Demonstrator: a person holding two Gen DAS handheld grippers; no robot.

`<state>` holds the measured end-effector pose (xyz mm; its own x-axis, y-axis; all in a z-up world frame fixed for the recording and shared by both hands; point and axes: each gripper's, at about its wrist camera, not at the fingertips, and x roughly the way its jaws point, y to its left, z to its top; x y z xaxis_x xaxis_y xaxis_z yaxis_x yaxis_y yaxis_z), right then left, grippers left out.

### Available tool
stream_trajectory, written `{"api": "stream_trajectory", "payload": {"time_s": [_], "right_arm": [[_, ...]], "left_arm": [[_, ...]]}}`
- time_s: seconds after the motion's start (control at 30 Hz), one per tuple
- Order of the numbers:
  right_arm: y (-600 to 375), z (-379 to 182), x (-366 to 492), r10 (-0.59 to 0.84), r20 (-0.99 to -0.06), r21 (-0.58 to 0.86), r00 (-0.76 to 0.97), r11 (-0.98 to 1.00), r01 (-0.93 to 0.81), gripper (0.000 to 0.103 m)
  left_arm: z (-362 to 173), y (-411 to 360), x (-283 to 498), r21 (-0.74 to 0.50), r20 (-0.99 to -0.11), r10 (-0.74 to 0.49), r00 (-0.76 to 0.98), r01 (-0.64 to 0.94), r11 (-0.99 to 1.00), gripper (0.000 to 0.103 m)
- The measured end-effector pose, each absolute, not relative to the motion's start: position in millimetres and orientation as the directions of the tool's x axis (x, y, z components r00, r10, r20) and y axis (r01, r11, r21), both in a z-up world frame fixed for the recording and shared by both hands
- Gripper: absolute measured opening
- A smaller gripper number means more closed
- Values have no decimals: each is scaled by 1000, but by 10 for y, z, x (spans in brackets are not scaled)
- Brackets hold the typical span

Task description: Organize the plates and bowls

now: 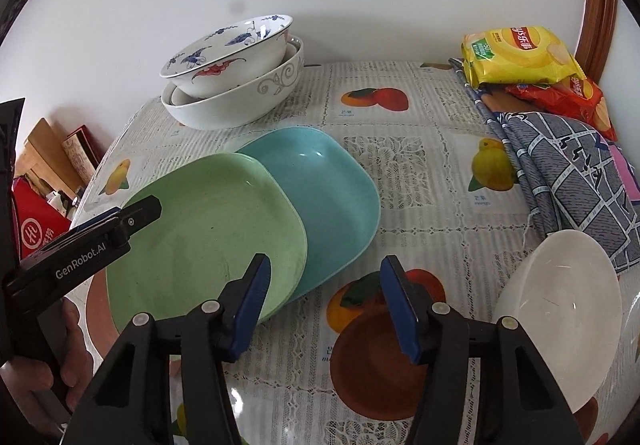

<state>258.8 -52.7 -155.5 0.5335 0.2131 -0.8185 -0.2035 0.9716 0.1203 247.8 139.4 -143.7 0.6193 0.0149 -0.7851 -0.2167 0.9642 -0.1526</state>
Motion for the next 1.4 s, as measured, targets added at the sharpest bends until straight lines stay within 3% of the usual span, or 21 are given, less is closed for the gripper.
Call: {"api": "stream_trajectory", "payload": {"time_s": [0.2,0.3,0.43,1.4], "right_arm": [[-472,-1643,2671,222,-831,129,509,969,-212,42],[-459,-1654,2681,212,-829,120,517,971,-206,39],[-456,-1641,2672,255,-823,159,508,961,-225,15],[-897,-1024,1893,253,-737,178,627,967,-182,13]], "left_arm": [[-1510,1411,2514,-167,-788,1,615,-215,962,49],[-1497,1393,2517,-179,-782,-17,623,-199,964,39],[-1495,1351,2520,-193,-783,-46,620,-172,966,18],[-839,849,1846,-151,-716,-38,697,-102,983,14]]}}
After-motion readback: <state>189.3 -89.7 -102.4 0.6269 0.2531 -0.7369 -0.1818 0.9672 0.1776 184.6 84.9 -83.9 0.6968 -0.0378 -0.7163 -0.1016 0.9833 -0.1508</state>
